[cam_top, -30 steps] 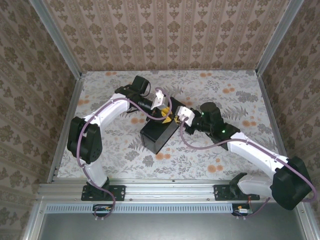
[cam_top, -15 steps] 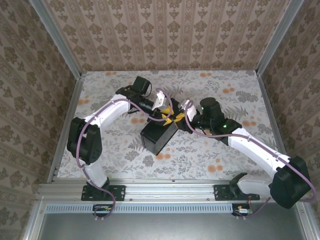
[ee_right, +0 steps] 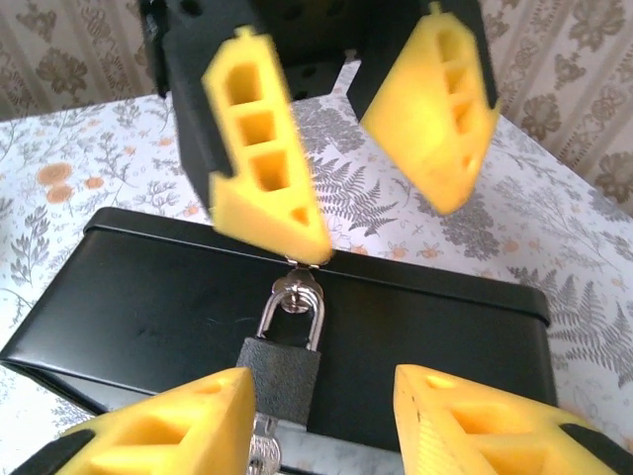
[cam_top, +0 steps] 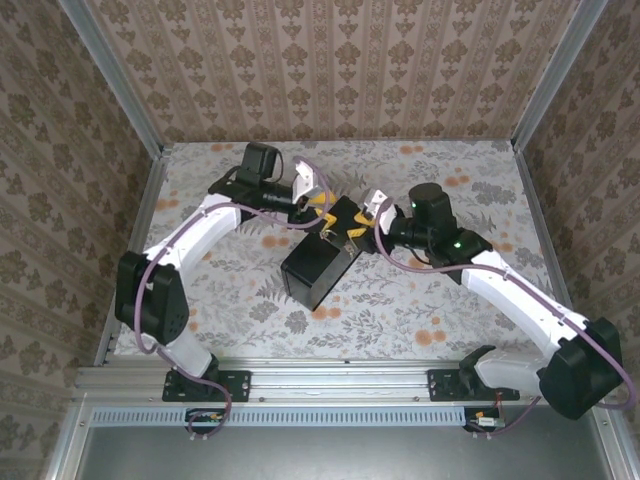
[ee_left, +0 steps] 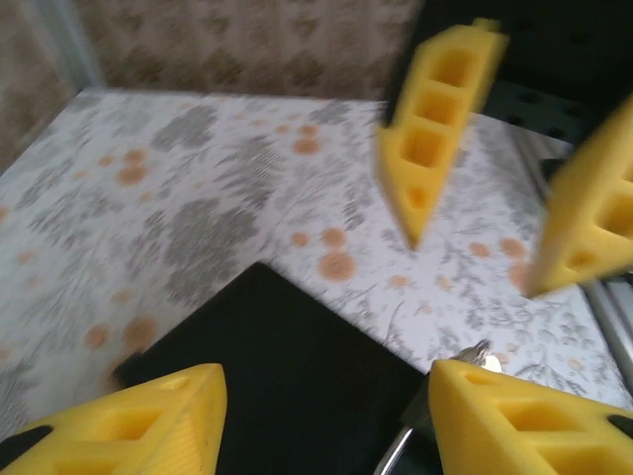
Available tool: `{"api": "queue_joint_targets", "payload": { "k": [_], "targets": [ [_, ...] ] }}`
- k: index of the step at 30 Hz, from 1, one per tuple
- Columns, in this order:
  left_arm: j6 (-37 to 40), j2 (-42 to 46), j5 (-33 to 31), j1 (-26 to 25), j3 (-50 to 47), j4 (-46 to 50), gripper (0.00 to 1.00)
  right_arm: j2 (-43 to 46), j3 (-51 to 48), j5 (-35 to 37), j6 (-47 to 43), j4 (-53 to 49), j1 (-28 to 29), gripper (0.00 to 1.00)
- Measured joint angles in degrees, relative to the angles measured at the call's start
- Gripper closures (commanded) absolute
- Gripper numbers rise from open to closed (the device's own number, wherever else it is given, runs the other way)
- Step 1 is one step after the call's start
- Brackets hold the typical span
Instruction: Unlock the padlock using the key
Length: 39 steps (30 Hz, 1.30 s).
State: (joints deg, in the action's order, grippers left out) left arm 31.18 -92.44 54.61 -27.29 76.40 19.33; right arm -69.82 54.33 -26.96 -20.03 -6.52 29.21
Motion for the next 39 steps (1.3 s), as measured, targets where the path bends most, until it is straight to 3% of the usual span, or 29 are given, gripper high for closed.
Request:
{"api": "queue_joint_targets", "payload": {
  "k": [7,13,23,28,39],
  "targets": [
    [-23.08,8.41,-20.52,0.42,-11.54,-6.97,0.44,-2.56,0.11,1.95,-9.99,-1.22,6.56,0.49],
    [-32.04,9.49,-27.56,3.48,-13.79,-6.91,0.48,-4.87,0.11,4.5,-17.38,-1.49,6.84,0.49],
    [-32.37,9.49,-26.69,2.45,-13.86,-4.66,0.49,-8.11,2.56,7.08,-24.39,-3.56,6.8,0.54],
    [-30.67,9.42,-25.24,1.7,-13.86,-3.43,0.52,-9.4,3.85,7.8,-26.34,-4.15,6.78,0.63],
    [-27.69,9.03,-24.39,0.52,-13.77,-3.48,0.54,-10.14,4.98,8.11,-19.32,-4.02,2.84,0.73]
  ]
}}
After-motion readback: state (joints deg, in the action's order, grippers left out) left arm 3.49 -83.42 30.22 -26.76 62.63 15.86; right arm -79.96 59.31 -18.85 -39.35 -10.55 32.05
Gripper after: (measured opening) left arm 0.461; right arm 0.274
